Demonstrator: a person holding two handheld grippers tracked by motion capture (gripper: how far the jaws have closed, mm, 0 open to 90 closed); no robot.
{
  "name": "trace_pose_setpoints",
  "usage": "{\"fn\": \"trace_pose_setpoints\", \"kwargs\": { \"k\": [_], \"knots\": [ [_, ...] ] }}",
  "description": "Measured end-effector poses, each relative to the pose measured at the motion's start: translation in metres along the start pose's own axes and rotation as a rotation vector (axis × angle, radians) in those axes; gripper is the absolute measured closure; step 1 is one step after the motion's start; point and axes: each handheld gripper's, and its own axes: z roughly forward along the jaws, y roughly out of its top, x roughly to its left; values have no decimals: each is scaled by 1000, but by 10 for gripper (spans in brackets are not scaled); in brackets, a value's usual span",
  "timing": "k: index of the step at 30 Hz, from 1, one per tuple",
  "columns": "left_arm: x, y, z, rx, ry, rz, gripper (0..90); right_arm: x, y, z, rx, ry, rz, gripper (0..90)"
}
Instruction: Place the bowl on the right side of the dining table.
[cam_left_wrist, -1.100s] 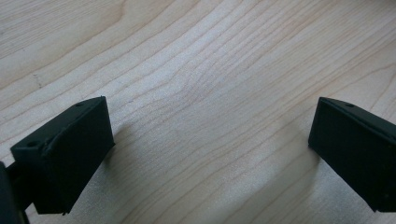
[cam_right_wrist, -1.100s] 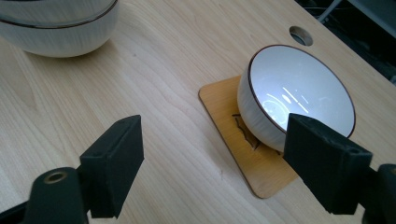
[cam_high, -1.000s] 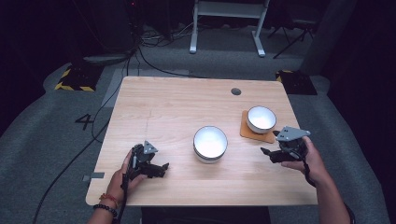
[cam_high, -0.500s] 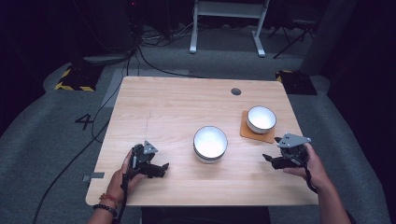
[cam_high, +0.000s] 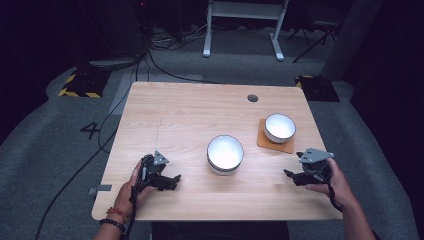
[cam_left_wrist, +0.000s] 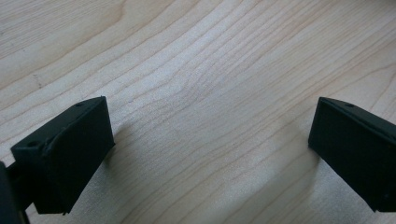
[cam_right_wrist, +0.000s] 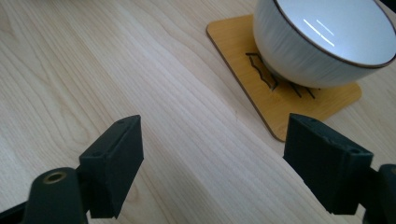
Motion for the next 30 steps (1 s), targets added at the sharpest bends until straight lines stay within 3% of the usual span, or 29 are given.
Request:
{"fn": "trace_pose_setpoints", "kwargs": {
  "k": [9,17,26,30],
  "knots": [
    [0,0,0,2,0,-1,1,-2,-16,8,28,-2,19,195],
    [0,0,0,2,1,-1,1,-3,-33,10,28,6,77,189],
    [0,0,0,1,0,-1,1,-11,-54,12,-7,35,141,186],
    [0,0,0,-1,1,-1,0,-12,-62,14,-52,55,186,168]
  ]
}}
